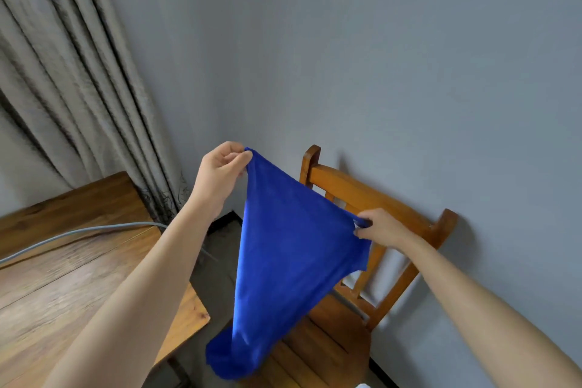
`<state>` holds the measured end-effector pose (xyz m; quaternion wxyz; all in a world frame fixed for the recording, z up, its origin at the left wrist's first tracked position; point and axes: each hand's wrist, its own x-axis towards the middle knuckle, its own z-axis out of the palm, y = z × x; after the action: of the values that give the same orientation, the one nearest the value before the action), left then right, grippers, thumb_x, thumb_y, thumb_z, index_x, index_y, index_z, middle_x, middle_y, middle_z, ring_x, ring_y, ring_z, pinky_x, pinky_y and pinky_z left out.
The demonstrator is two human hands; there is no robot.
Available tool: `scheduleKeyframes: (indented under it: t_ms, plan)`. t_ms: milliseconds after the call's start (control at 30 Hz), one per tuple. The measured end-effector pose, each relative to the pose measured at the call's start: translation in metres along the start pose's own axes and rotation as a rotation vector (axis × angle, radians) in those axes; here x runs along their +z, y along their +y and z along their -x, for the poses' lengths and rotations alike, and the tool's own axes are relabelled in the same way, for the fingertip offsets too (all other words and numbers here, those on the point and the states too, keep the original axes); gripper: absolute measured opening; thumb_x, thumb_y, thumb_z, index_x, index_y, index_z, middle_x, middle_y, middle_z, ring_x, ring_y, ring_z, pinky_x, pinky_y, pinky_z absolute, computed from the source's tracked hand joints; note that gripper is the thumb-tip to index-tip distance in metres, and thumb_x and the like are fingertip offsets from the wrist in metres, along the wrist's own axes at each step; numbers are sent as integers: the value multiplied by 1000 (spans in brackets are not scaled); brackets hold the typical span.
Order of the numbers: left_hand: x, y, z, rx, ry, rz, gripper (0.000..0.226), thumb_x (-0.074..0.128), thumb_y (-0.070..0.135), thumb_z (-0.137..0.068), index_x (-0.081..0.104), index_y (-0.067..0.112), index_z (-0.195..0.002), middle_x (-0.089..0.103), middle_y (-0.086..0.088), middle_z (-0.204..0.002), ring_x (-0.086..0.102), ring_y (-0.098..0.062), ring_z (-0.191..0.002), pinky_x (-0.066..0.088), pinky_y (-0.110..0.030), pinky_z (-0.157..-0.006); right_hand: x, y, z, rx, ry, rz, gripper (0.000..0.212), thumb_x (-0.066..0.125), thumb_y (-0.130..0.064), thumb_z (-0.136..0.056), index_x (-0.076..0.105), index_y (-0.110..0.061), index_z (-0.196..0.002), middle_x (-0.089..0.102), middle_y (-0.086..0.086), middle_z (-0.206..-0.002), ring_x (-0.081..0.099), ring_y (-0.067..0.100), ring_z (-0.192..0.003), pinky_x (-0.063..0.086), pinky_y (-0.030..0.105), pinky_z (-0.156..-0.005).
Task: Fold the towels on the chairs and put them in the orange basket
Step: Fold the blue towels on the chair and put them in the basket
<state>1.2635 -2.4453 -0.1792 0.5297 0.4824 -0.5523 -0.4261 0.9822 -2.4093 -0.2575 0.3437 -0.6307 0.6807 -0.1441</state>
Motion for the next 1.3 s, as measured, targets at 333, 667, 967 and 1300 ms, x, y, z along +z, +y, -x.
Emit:
scheduleKeyframes:
  t_ms: [333,667,967,1300]
  plan:
    - [-39,69,-49,204,68,238,25,52,6,-91,53,22,-71,54,13,-46,49,-4,-50,43,-16,-56,-109,-79,20,-252,431,-179,23,57,-4,-88,63,-21,-74,63,-4,-73,57,5,-64,43,8,-53]
    - [-44,49,-38,150,60,196,25,51,8,-93,54,21,-72,65,14,-54,57,1,-50,46,-15,-54,-118,-67,37,-161,477,-87,16,52,-3,-92,67,-8,-93,65,6,-86,60,19,-81,48,26,-69]
    - [-62,31,56,30,105,121,21,49,11,-95,57,17,-76,63,11,-53,58,0,-49,46,-14,-46,-99,-36,78,-163,341,-494,16,57,-2,-88,64,-12,-78,65,4,-81,60,15,-75,53,14,-54]
    - [-52,-48,234,-376,227,60,22,49,11,-94,55,15,-74,53,-4,-64,50,-14,-56,41,-22,-50,-15,59,137,1,-46,-422,8,60,-7,-87,67,-9,-84,67,13,-91,61,25,-88,50,31,-69]
